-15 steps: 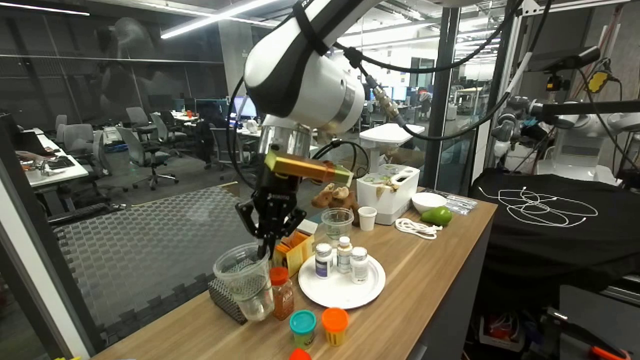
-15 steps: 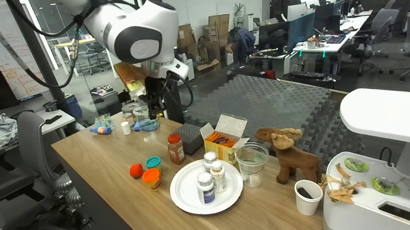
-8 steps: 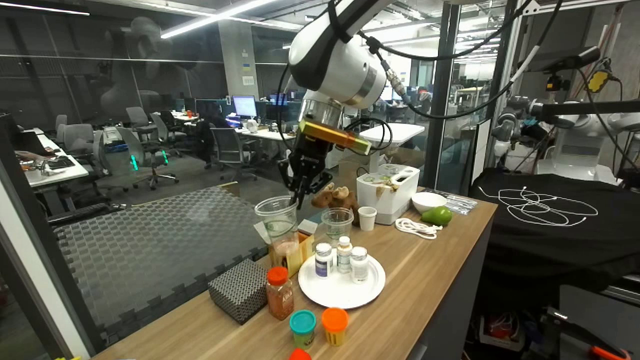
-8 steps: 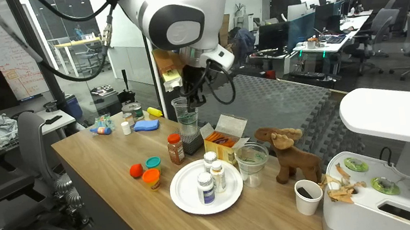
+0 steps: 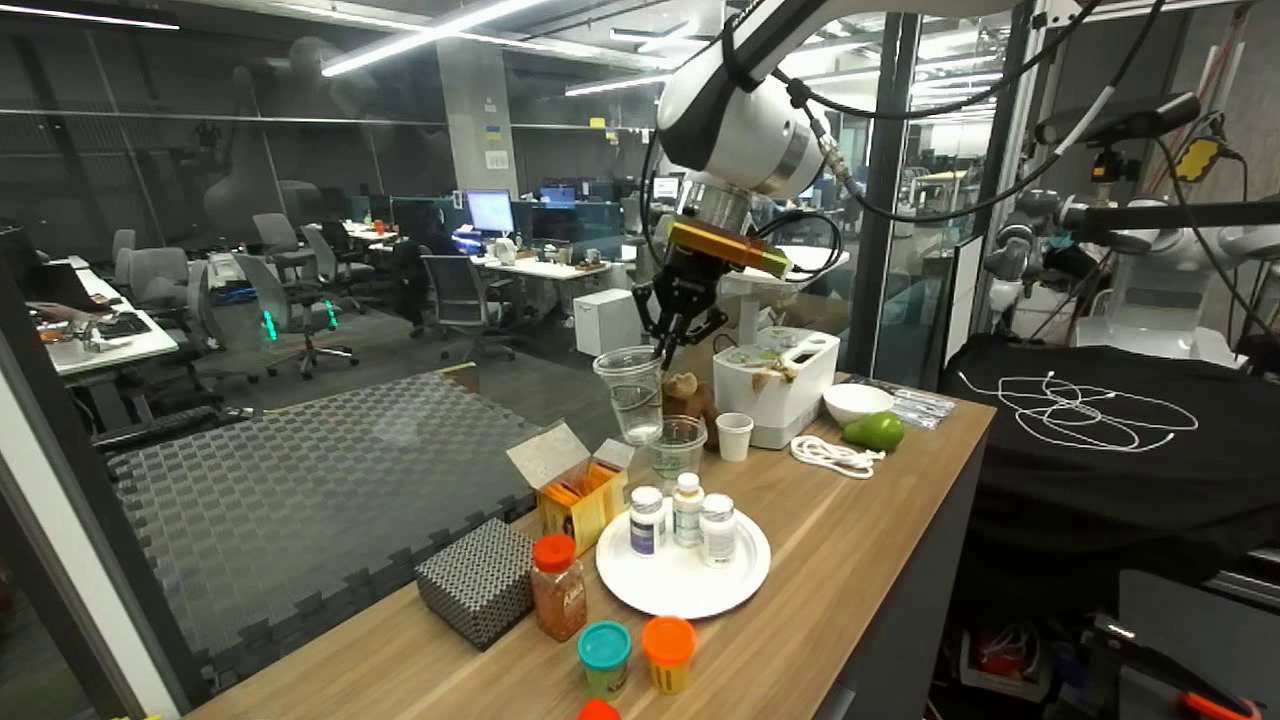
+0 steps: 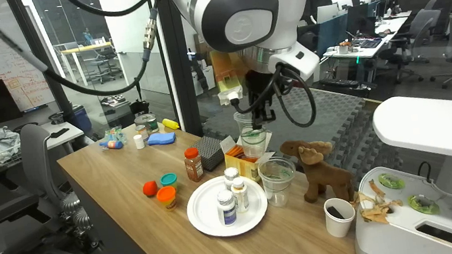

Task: Pick up all the objects surrounding the white plate and arrange them on the plate

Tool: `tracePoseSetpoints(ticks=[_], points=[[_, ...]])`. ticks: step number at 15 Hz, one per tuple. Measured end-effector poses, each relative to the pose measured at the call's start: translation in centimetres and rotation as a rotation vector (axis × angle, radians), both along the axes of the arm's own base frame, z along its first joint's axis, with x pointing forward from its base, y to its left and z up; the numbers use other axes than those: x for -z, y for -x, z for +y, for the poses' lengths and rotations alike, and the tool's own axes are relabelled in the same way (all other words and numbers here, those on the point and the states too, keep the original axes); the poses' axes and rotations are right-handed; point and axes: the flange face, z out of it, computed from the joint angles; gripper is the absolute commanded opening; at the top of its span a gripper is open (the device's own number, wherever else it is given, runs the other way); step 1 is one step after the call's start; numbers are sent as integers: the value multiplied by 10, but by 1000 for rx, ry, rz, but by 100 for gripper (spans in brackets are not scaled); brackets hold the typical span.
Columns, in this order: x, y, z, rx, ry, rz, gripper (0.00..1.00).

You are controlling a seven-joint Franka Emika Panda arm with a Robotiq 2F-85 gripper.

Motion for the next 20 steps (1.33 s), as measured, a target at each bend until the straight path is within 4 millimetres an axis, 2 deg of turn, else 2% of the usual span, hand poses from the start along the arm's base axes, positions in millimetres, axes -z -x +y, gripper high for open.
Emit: tracePoseSetpoints(ticks=[3, 7, 18, 19, 20], points=[[-1, 2, -18, 56, 14, -11, 11], [3, 3, -31, 124, 38, -37, 9], [37, 25, -47, 206, 70, -22, 9], [40, 27, -46, 207, 71, -19, 10], [43, 29, -45, 208, 72, -17, 16]])
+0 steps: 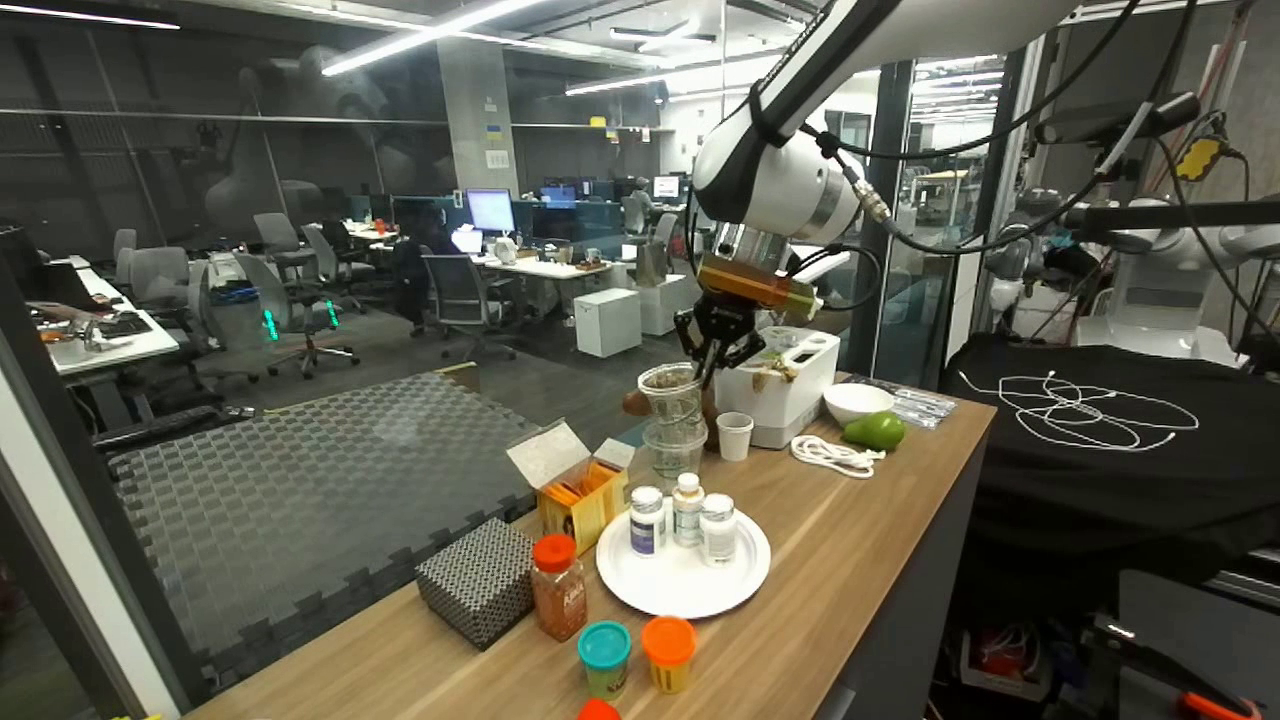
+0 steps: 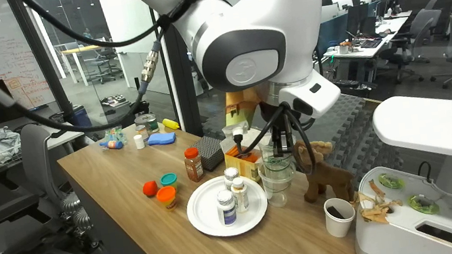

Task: Pick up all the objects surrounding the white plate and arrange them on the plate

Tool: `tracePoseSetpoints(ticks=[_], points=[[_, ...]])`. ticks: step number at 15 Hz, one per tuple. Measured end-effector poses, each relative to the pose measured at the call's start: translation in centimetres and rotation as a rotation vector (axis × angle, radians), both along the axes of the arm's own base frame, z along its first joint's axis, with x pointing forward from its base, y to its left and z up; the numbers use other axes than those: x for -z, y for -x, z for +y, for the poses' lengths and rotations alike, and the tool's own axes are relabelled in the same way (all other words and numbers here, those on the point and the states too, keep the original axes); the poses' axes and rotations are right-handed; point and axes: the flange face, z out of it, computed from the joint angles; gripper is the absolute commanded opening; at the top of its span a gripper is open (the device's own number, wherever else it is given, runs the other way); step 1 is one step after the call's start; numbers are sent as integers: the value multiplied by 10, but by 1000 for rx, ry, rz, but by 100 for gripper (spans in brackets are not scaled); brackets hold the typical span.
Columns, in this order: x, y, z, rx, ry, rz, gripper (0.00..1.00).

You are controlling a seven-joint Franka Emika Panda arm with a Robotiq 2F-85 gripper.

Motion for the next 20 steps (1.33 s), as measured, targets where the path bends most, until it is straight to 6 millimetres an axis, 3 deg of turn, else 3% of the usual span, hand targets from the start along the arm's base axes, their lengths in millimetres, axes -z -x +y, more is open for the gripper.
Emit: tracePoseSetpoints(ticks=[1, 10, 15, 20], points=[[2, 1, 2, 0, 1, -1, 35], [4, -1, 19, -15, 10, -29, 99], [-1, 7, 37, -113, 103, 4, 100], [-39, 30, 102, -374, 273, 90, 100]])
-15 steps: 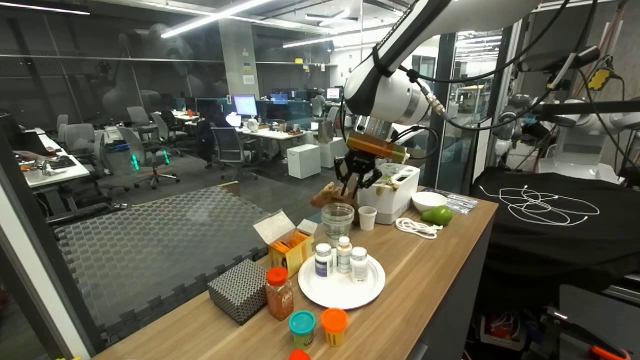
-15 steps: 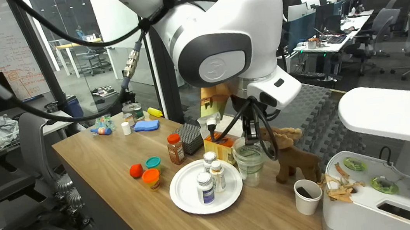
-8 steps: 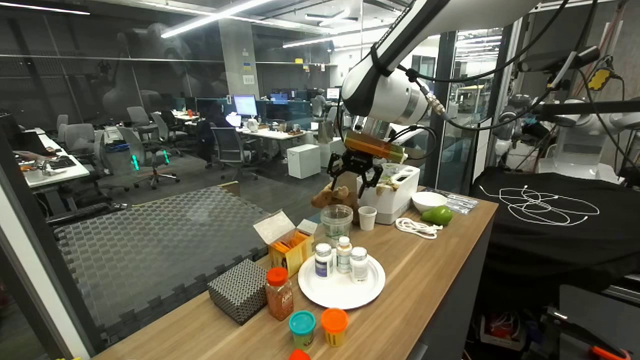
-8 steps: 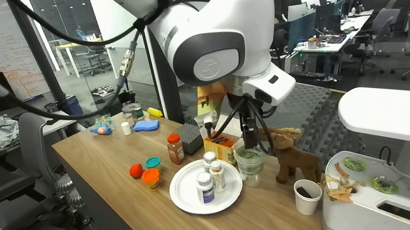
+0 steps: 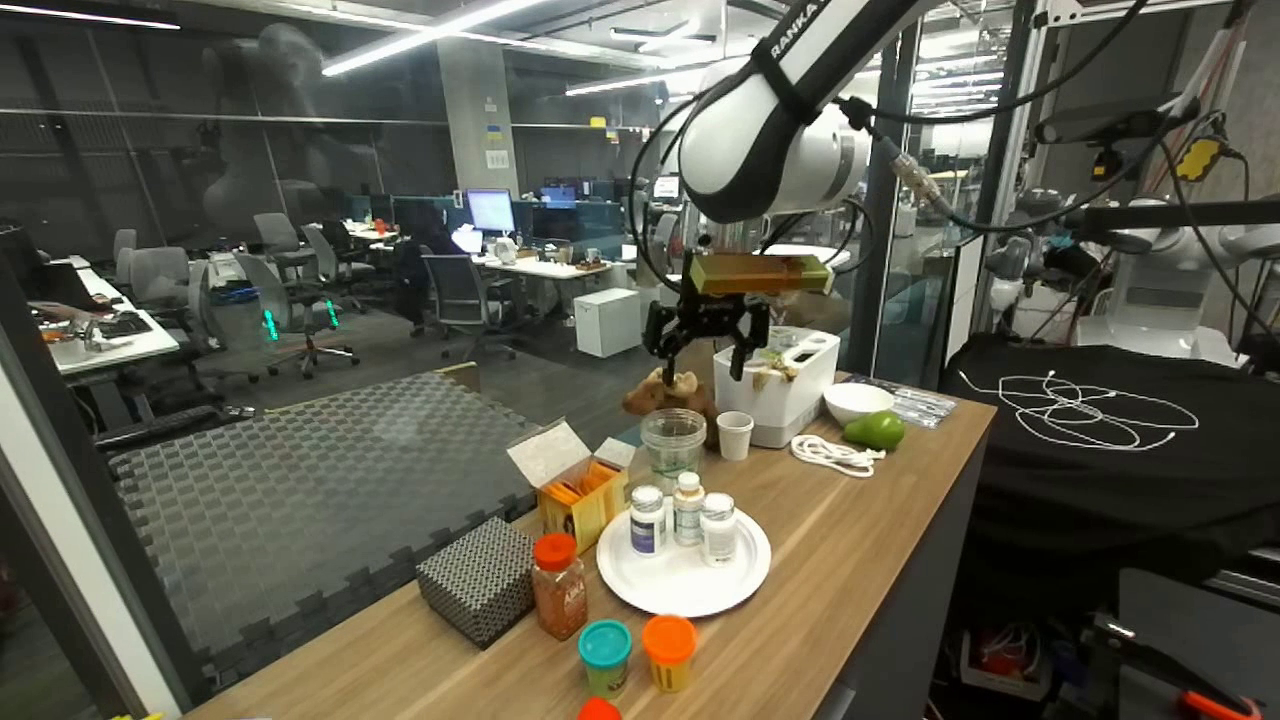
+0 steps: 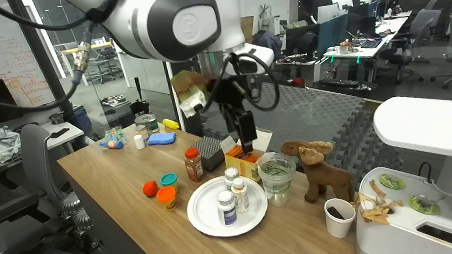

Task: Pick up all the objects surrounding the white plate and arrange them on the plate

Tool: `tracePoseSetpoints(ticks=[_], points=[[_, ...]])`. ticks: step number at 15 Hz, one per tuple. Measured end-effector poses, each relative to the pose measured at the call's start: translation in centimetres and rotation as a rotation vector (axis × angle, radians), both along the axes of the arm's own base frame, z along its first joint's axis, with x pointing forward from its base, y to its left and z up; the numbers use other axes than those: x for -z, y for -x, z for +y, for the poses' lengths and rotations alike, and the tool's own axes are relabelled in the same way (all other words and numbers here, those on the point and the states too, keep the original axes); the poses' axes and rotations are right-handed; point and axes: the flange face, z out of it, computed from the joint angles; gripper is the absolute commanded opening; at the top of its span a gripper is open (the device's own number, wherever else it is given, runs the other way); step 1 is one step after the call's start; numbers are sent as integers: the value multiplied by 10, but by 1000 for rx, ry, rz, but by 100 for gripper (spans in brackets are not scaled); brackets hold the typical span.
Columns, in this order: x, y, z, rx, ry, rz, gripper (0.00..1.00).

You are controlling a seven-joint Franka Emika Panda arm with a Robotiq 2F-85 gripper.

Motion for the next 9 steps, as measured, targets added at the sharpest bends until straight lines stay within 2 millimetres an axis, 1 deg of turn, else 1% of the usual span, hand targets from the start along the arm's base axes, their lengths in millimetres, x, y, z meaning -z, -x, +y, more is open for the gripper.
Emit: tracePoseSetpoints(ticks=[2, 4, 6, 7, 9], points=[[-20, 17, 34, -107, 42, 26, 100], [-31, 36, 70, -210, 51, 37, 100], [-31, 58, 106, -316, 45, 51, 100], [-28, 69, 122, -371, 37, 62, 100], [-15, 91, 150, -482, 19, 93, 100]])
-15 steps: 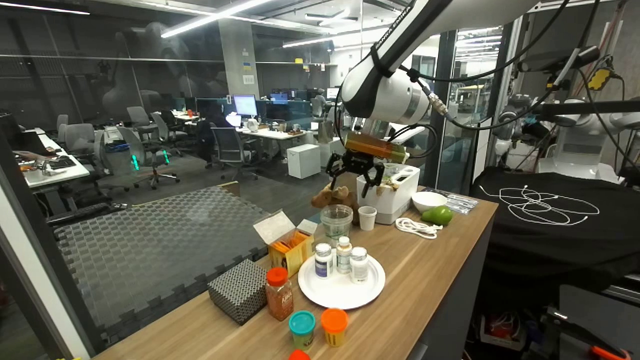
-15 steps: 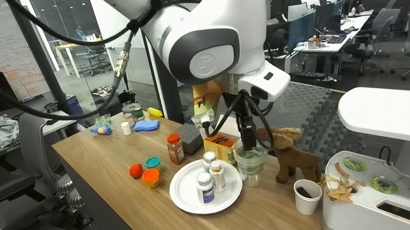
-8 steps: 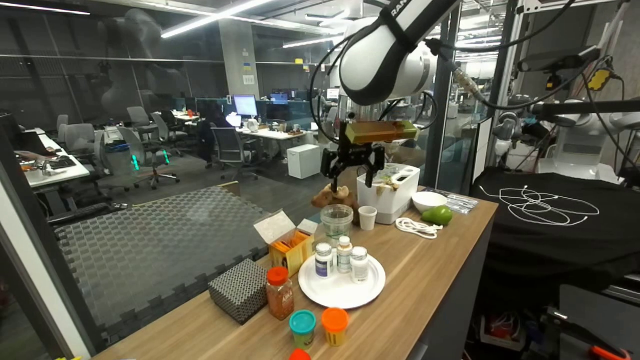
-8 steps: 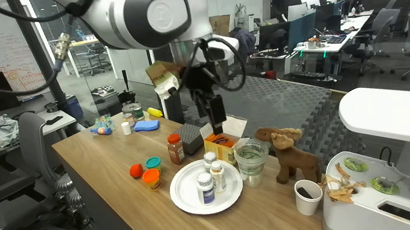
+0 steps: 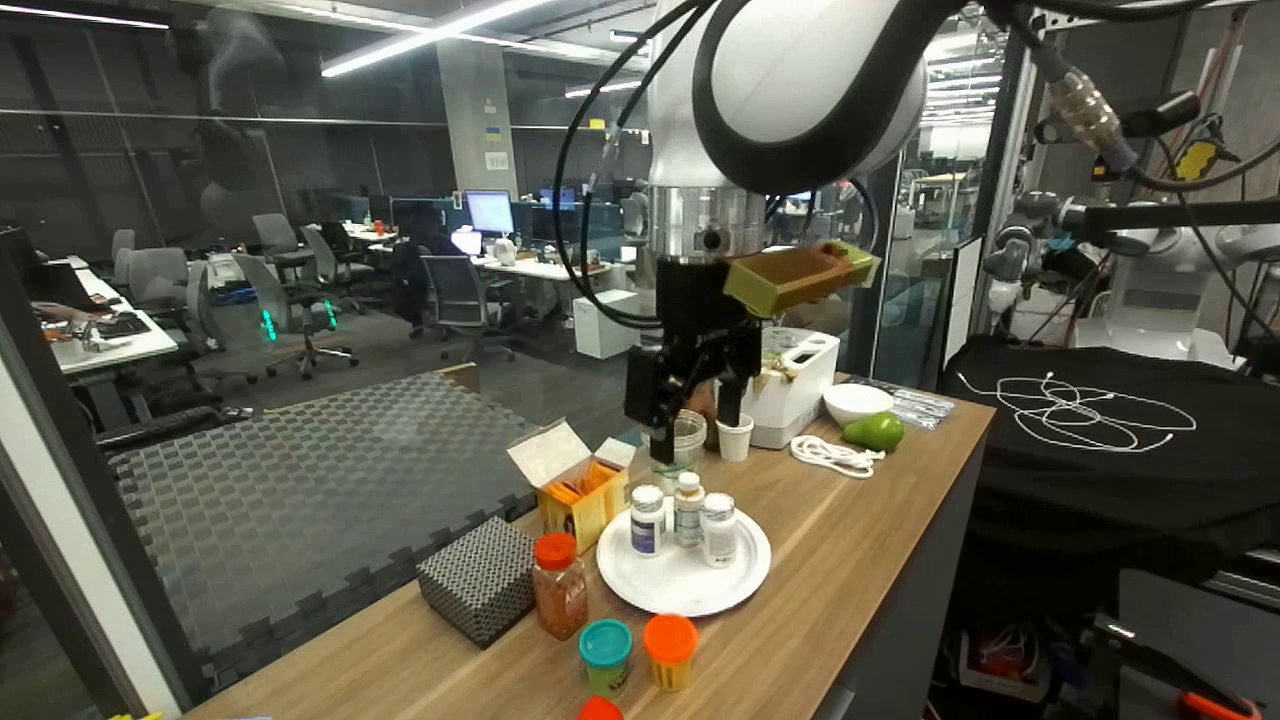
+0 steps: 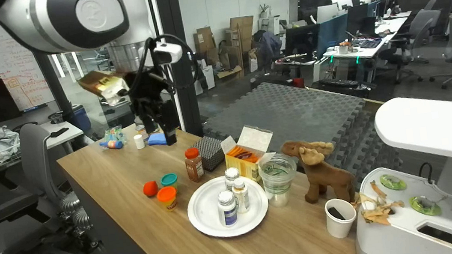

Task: Pick up all the objects surrounding the white plate and arrange them on the plate

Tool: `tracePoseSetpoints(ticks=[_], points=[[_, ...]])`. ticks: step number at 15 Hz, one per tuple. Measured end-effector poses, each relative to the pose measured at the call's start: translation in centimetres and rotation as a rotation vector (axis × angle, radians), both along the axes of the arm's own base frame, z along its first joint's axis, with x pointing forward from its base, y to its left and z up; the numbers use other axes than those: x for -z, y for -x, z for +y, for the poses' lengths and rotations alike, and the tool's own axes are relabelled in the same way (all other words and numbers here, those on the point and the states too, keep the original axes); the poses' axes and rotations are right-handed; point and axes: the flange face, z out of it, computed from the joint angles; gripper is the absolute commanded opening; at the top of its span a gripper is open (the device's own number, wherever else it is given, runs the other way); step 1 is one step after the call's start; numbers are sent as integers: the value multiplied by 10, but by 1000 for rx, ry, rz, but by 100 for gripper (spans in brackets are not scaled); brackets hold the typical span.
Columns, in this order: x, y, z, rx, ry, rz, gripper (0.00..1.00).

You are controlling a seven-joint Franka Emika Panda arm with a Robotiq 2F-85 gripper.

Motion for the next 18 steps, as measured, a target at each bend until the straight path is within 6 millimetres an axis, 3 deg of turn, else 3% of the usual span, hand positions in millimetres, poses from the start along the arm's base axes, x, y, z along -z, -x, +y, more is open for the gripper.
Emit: tracePoseSetpoints(ticks=[3, 7, 18], points=[[31, 31, 31, -143, -36, 45, 100], [68, 61, 55, -261, -60, 55, 100], [157, 72, 75, -420, -81, -24, 100]])
